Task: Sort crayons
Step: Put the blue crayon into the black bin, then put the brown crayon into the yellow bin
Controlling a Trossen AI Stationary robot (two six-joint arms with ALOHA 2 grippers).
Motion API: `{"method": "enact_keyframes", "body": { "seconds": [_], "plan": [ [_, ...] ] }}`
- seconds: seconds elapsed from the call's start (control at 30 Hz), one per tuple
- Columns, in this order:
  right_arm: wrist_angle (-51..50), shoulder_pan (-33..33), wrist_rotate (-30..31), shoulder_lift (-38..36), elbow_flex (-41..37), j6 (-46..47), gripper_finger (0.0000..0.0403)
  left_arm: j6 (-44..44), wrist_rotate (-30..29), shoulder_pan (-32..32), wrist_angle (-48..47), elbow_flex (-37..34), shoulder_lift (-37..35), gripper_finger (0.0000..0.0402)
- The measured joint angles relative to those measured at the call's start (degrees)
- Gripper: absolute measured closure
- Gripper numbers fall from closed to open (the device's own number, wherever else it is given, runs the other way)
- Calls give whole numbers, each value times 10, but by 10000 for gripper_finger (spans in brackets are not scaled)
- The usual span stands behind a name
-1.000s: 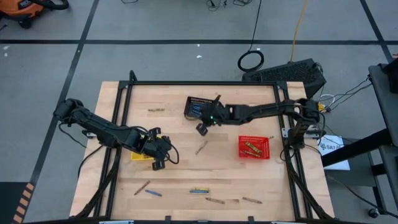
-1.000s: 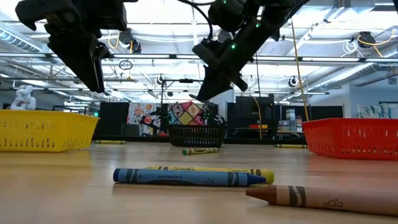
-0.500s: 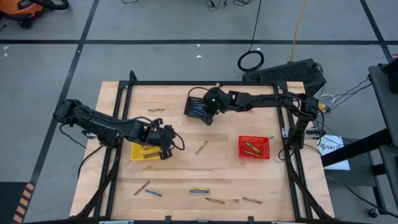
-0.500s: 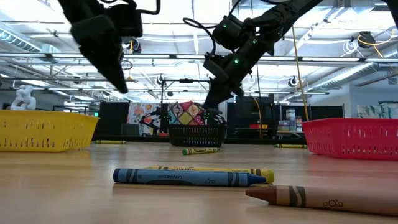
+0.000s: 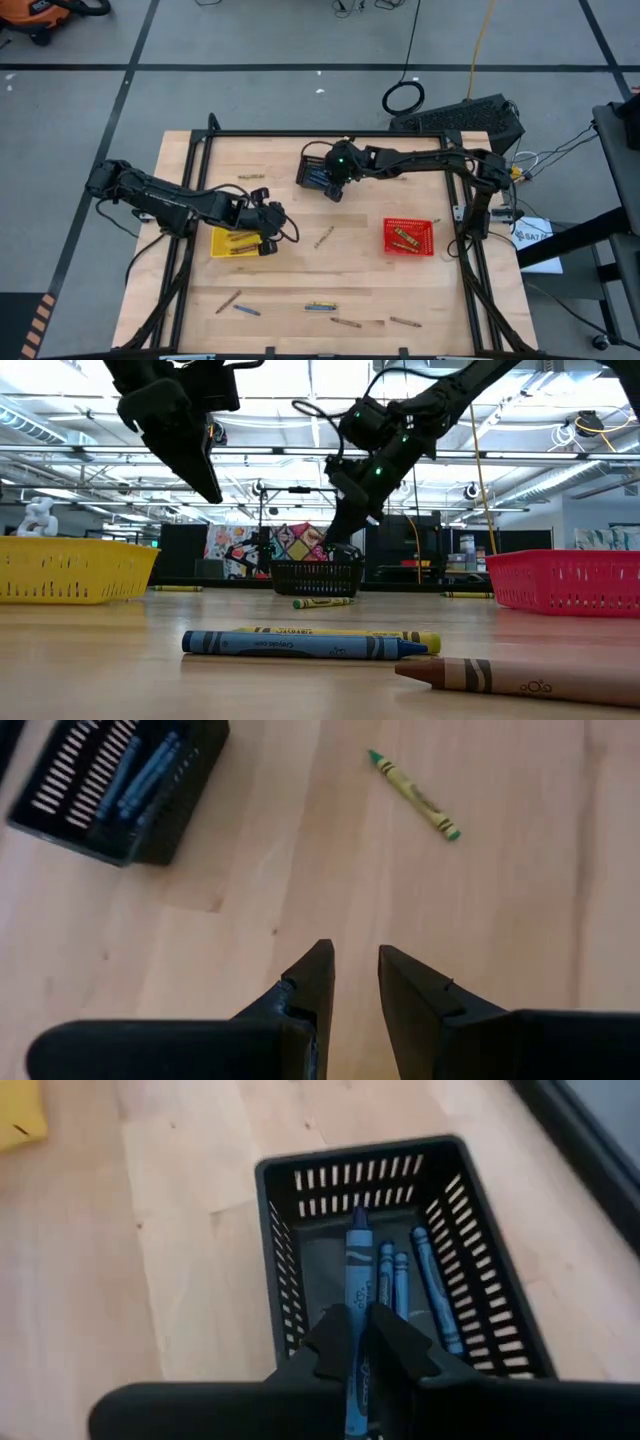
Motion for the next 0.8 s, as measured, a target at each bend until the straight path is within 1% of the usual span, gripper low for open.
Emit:
{"method": "enact_keyframes", "body": {
  "seconds": [0.17,0.47,0.57,0.8],
  "plan": [
    [11,0,2,23,0,0,389,7,-6,23,-6,0,0,320],
    [26,-10,2,27,0,3,383,7,-7,48,-15,0,0,320],
    [28,-10,2,27,0,2,369,3,-6,49,-15,0,0,320],
    [28,-10,2,27,0,3,316,2,-5,49,-15,0,0,320]
  ]
}}
